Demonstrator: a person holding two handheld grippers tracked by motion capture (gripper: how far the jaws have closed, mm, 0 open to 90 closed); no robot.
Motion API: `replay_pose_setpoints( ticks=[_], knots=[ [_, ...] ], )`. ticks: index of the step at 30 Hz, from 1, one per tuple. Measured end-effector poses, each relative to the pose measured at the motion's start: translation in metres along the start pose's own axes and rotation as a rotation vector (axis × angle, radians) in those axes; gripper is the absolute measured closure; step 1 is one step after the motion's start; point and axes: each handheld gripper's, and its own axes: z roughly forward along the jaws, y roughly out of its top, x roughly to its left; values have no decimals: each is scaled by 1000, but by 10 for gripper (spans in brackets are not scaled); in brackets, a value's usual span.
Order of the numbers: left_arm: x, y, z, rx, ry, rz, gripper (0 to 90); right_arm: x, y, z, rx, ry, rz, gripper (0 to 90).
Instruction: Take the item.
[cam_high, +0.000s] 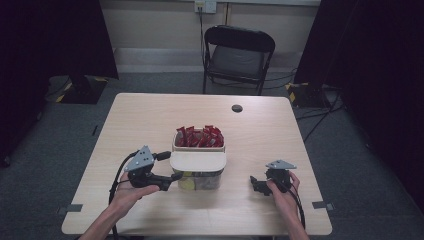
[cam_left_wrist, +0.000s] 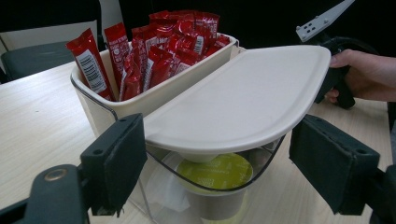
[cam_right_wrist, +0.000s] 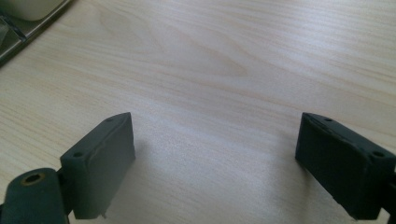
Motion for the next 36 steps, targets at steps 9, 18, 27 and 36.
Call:
replay_pose_setpoints(
  ticks=[9, 18, 27, 36],
  knots=[
    [1, 1, 1, -2, -4, -2, 172, 0, 0, 0, 0, 0, 0, 112],
    [0, 1, 1, -17, 1, -1, 176, 0, 0, 0, 0, 0, 0, 112],
    [1, 2, 1, -10, 7, -2, 177, 0, 0, 0, 0, 0, 0, 111],
    [3, 4, 2, -9, -2, -2, 176, 0, 0, 0, 0, 0, 0, 112]
  ],
)
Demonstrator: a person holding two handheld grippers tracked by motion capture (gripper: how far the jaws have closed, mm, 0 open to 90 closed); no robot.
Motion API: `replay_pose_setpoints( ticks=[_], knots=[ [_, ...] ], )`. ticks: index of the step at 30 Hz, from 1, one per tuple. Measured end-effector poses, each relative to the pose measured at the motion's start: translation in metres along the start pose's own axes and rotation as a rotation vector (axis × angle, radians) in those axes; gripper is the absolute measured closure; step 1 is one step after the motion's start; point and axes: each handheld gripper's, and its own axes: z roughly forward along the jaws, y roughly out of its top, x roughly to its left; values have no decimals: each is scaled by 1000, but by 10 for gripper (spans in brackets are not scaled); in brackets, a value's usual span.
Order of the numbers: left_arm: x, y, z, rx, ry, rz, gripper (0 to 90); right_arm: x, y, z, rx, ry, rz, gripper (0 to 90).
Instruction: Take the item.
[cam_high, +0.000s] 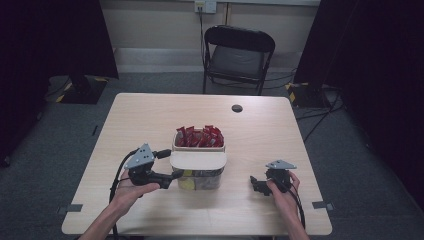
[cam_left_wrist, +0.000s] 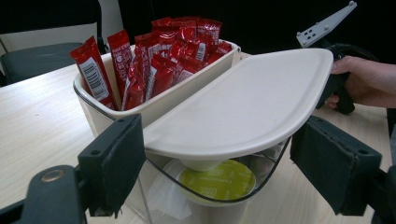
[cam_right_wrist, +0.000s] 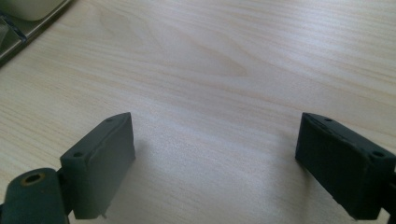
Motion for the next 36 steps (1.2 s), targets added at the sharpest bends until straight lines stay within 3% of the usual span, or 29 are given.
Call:
replay_pose_setpoints(
  ticks=[4, 9, 16, 36],
  knots=[
    [1, 1, 1, -13, -2, -15, 174, 0, 0, 0, 0, 0, 0, 111],
    [1, 4, 1, -18, -4, -6, 175, 0, 0, 0, 0, 0, 0, 111],
    [-1, 5, 3, -16, -9, 2, 178, 0, 0, 0, 0, 0, 0, 112],
    [2, 10, 6, 0, -28, -28, 207, 0, 0, 0, 0, 0, 0, 112]
  ],
)
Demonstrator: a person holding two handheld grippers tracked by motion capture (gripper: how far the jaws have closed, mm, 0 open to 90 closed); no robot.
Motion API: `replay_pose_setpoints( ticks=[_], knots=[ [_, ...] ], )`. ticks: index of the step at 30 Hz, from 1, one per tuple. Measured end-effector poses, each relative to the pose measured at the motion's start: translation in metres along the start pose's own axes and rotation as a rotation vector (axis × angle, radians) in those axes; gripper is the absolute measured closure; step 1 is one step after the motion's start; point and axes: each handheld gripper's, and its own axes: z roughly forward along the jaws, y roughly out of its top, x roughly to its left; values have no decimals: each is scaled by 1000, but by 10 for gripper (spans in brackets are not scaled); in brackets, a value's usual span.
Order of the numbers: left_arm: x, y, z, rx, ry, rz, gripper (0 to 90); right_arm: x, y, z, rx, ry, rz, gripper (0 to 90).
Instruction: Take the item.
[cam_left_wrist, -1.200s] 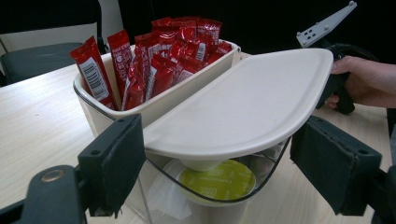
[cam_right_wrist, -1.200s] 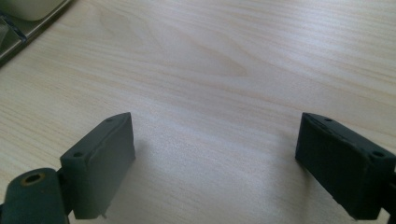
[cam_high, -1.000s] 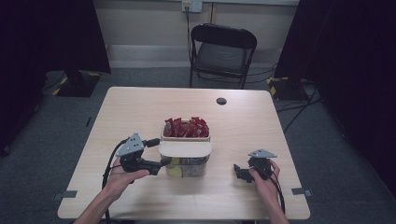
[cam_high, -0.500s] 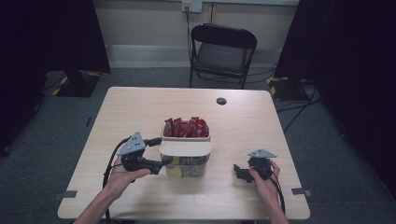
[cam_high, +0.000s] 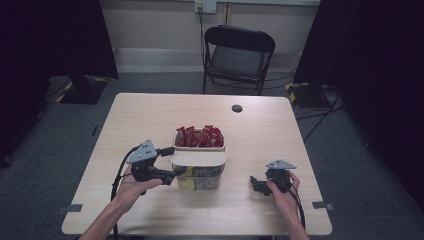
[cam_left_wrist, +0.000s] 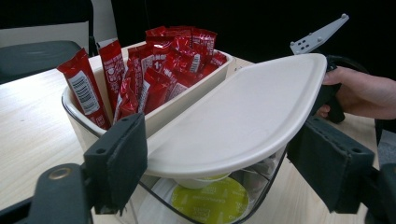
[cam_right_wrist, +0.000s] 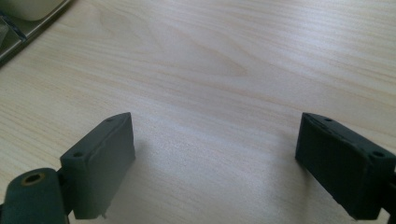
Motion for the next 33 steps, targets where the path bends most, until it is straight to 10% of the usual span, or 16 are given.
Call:
replay_pose_setpoints(
  ticks=[33],
  knots=[
    [9, 11, 9, 1, -56, -61, 335, 0, 0, 0, 0, 1, 0, 112]
  ],
)
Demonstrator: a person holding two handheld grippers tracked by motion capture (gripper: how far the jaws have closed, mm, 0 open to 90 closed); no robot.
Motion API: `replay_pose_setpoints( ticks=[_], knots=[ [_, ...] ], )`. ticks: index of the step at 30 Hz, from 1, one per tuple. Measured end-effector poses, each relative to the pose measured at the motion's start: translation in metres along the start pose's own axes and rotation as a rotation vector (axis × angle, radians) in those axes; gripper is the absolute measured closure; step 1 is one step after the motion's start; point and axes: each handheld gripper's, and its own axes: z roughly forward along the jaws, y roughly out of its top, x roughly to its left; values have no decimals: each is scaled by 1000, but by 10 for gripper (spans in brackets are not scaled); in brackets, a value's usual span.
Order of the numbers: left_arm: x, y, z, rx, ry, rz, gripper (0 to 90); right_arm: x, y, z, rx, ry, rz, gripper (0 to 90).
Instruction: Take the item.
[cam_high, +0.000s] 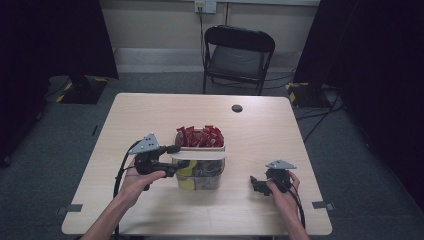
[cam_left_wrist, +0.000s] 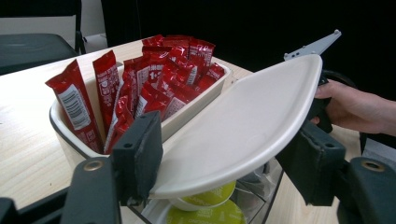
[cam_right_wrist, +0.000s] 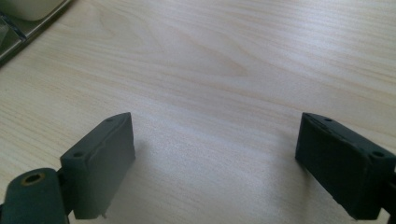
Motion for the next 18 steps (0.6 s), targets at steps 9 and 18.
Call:
replay_pose_setpoints(
  ticks=[9, 18],
  knots=[
    [1, 0, 0, -1, 3, 2, 354, 0, 0, 0, -1, 0, -1, 111],
    [1, 0, 0, 0, 5, 9, 354, 0, 0, 0, 0, 1, -2, 111]
  ],
)
